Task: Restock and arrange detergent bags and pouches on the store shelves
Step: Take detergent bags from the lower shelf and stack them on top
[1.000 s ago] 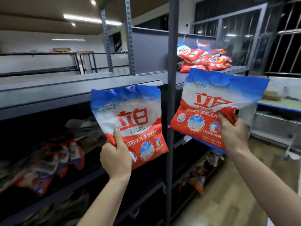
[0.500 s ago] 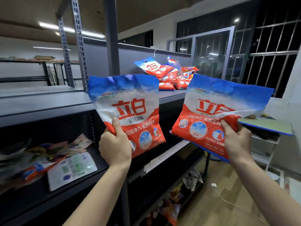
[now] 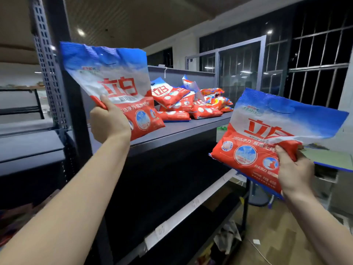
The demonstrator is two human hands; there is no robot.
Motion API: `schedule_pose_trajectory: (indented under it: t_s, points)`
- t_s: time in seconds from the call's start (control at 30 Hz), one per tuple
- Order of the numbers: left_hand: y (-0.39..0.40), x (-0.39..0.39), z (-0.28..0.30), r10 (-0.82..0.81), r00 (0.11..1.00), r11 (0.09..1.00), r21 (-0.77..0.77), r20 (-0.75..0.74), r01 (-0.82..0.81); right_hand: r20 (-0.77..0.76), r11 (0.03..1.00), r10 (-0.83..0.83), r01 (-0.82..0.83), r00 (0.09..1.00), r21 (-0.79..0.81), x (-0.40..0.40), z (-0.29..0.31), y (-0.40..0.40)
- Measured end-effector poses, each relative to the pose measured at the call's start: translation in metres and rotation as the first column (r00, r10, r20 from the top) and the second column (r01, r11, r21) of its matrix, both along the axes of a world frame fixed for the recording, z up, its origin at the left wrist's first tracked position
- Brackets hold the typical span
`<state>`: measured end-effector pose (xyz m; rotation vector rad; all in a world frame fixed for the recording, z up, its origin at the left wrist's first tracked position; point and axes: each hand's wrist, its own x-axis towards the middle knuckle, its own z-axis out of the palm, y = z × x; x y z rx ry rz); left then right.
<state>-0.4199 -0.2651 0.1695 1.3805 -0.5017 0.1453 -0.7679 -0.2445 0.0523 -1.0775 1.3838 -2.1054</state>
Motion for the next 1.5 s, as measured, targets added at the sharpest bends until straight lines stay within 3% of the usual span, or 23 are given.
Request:
schedule_pose_trajectory:
  t_s: [0.37, 0.6, 0.7, 0.77, 0.83, 0.9, 1.0, 1.13, 1.23, 1.33, 1.43, 1.5]
  points:
    - [-0.175, 0.018, 0.017, 0.001, 0.999, 0.992, 0.128, 0.037, -0.006, -0.028, 0.992, 0.096, -0.097, 0.995, -0.076, -0.008, 0.041, -0.167]
    - [-0.262, 0.039, 0.029, -0.047, 0.998, 0.995, 0.091, 0.051, 0.042, 0.017, 0.981, 0.129, -0.126, 0.991, -0.149, -0.008, 0.063, -0.254]
    - [-0.296, 0.048, 0.029, 0.035, 0.992, 0.985, 0.161, 0.122, -0.055, 0.023, 0.973, 0.167, -0.16, 0.986, -0.168, -0.008, 0.069, -0.291]
    - [-0.318, 0.053, 0.02, 0.064, 0.978, 0.917, 0.375, 0.199, -0.136, 0.035, 0.966, 0.197, -0.188, 0.98, -0.176, -0.007, 0.075, -0.315]
    - [-0.334, 0.048, 0.006, -0.042, 0.973, 0.767, 0.632, 0.226, -0.114, 0.049, 0.949, 0.258, -0.244, 0.965, -0.2, -0.004, 0.084, -0.339]
    - [-0.349, 0.037, -0.005, -0.281, 0.922, 0.569, 0.82, 0.266, -0.063, 0.054, 0.925, 0.334, -0.316, 0.941, -0.211, 0.004, 0.097, -0.364]
    - [-0.358, 0.029, -0.002, -0.623, 0.758, 0.335, 0.942, 0.195, 0.033, 0.055, 0.896, 0.398, -0.375, 0.916, -0.237, 0.022, 0.122, -0.406]
    - [-0.346, 0.034, 0.006, -0.654, 0.741, 0.247, 0.969, 0.154, 0.017, 0.11, 0.818, 0.533, -0.477, 0.839, -0.322, 0.063, 0.167, -0.46]
    - [-0.344, 0.033, -0.001, -0.647, 0.745, 0.269, 0.963, 0.163, 0.023, 0.118, 0.78, 0.588, -0.523, 0.8, -0.344, 0.107, 0.209, -0.496]
    - [-0.345, 0.028, -0.004, -0.626, 0.751, 0.291, 0.956, 0.21, -0.025, -0.207, 0.819, 0.513, -0.547, 0.833, -0.171, 0.156, 0.234, -0.528]
    - [-0.345, 0.025, -0.006, -0.607, 0.751, 0.302, 0.95, 0.26, -0.085, -0.539, 0.869, 0.461, -0.483, 0.706, 0.11, 0.188, 0.221, -0.542]
    - [-0.344, 0.024, -0.007, -0.593, 0.757, 0.307, 0.946, 0.275, -0.103, -0.632, 0.944, 0.213, -0.323, 0.745, -0.063, 0.195, 0.21, -0.542]
